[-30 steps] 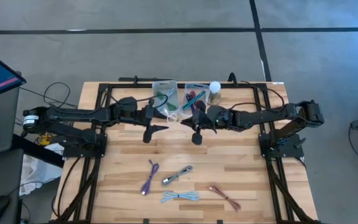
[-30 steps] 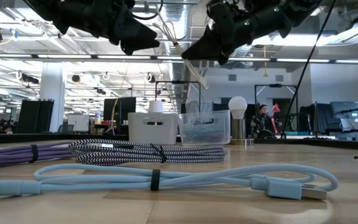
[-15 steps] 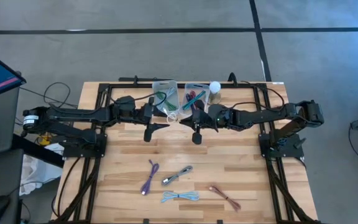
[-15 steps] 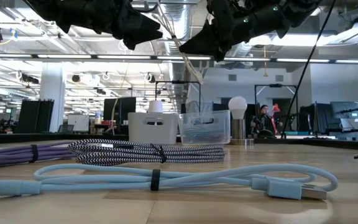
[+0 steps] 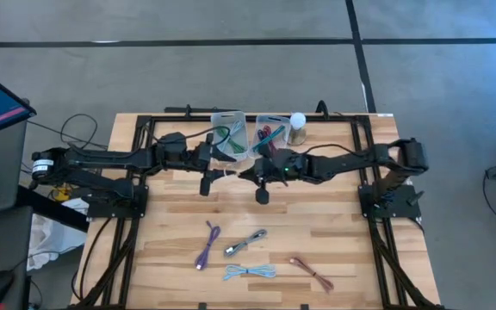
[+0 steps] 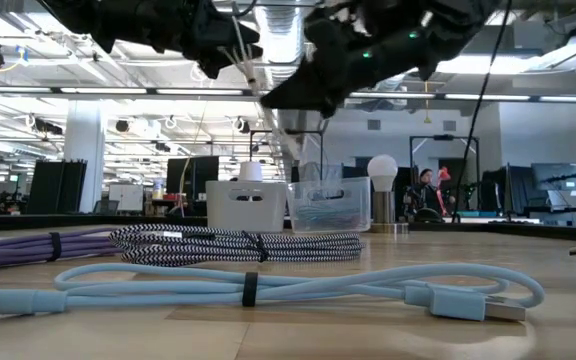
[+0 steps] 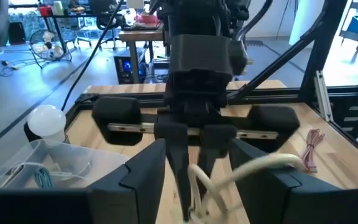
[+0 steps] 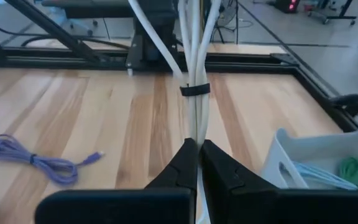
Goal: Pick & Place USB Port
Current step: Put the yellow charger cable into the white bin
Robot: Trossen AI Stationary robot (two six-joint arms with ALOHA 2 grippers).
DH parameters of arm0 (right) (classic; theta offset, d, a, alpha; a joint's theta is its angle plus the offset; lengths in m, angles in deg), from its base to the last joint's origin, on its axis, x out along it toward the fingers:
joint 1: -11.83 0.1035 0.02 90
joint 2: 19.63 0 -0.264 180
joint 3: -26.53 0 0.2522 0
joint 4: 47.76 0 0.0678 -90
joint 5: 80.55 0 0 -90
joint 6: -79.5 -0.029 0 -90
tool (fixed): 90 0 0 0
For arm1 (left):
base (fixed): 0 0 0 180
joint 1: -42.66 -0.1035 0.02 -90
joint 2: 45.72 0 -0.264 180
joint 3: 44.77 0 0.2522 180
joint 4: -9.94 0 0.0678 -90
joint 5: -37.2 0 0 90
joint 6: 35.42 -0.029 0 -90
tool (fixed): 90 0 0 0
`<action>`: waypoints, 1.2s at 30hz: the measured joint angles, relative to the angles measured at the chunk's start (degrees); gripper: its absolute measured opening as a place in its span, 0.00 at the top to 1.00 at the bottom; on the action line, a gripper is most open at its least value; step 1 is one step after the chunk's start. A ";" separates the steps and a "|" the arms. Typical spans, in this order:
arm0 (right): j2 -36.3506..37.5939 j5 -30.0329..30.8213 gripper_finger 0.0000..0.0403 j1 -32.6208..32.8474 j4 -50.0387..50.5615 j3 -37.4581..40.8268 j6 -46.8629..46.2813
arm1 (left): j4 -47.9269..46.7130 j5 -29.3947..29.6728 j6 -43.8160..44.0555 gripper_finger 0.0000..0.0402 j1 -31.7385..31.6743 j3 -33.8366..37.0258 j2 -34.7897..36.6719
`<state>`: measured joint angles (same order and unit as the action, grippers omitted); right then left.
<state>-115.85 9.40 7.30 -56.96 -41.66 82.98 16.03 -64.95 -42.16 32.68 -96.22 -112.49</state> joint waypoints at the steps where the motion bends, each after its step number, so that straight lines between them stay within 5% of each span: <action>1: -1.01 -0.03 1.00 0.00 -0.06 -1.10 0.26 | -0.07 0.01 0.03 0.56 0.00 0.00 -0.09; 36: 3.96 4.81 1.00 -0.46 12.79 -5.59 6.15 | -2.63 0.06 0.17 0.58 -0.04 0.02 -0.81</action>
<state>-111.89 14.20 6.84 -44.17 -47.24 89.13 13.39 -64.90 -41.99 32.63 -96.20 -113.30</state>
